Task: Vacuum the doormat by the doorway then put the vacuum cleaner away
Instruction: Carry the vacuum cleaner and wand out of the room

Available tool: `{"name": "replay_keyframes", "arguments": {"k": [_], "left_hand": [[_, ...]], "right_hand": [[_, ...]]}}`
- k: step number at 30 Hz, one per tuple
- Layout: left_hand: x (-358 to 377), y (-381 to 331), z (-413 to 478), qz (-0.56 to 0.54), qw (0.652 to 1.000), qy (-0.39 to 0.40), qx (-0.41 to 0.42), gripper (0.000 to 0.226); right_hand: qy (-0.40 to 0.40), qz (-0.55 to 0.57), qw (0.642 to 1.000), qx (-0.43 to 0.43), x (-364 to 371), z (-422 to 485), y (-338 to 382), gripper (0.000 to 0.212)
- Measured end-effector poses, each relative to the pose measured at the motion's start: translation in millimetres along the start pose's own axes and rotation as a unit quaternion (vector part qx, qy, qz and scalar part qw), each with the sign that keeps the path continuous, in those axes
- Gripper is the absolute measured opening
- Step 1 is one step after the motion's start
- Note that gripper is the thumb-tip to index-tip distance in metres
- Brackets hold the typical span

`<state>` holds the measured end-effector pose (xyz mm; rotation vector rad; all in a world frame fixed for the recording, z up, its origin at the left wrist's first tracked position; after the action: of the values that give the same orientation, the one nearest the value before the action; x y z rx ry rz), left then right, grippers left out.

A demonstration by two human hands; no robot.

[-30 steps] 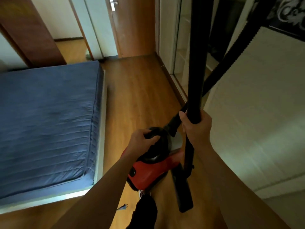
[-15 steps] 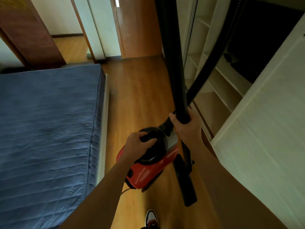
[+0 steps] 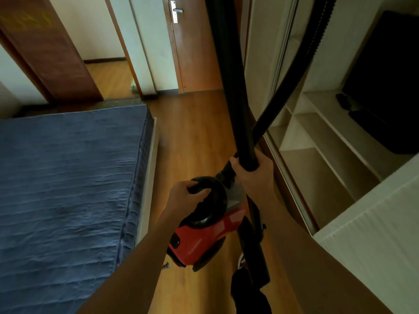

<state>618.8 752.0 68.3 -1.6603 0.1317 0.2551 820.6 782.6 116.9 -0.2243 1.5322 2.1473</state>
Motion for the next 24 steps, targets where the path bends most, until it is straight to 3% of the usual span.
{"name": "replay_keyframes", "arguments": {"k": [6, 12, 18, 24], "left_hand": [[18.7, -17.7, 113.5, -0.017, 0.999, -0.037, -0.032, 0.017], [35.6, -44.8, 215.7, -0.021, 0.997, -0.059, -0.034, 0.026], [23.3, -48.7, 303.5, -0.036, 0.992, -0.115, -0.029, 0.023], [5.7, -37.5, 387.4, -0.061, 0.987, -0.138, -0.049, 0.023]], "right_hand": [[0.038, 0.034, 0.999, -0.005, 26.9, 121.9, -44.1, 0.021], [0.067, 0.03, 0.997, -0.008, 45.5, 233.3, -63.7, 0.013], [0.099, 0.037, 0.994, -0.019, 84.0, 314.8, -73.6, 0.035], [0.126, 0.041, 0.991, -0.03, 136.2, 387.5, -86.1, 0.022]]}}
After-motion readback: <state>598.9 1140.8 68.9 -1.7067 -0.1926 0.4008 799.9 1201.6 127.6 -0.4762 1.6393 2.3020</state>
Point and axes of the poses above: each hand's wrist, its own z-axis towards the middle knuckle, its own x-axis out of the palm, y = z × x, the point moved 4 cm from there along z, towards the middle knuckle, and after that the axes turned 15 degrees about -z, right-handed, at the moved point
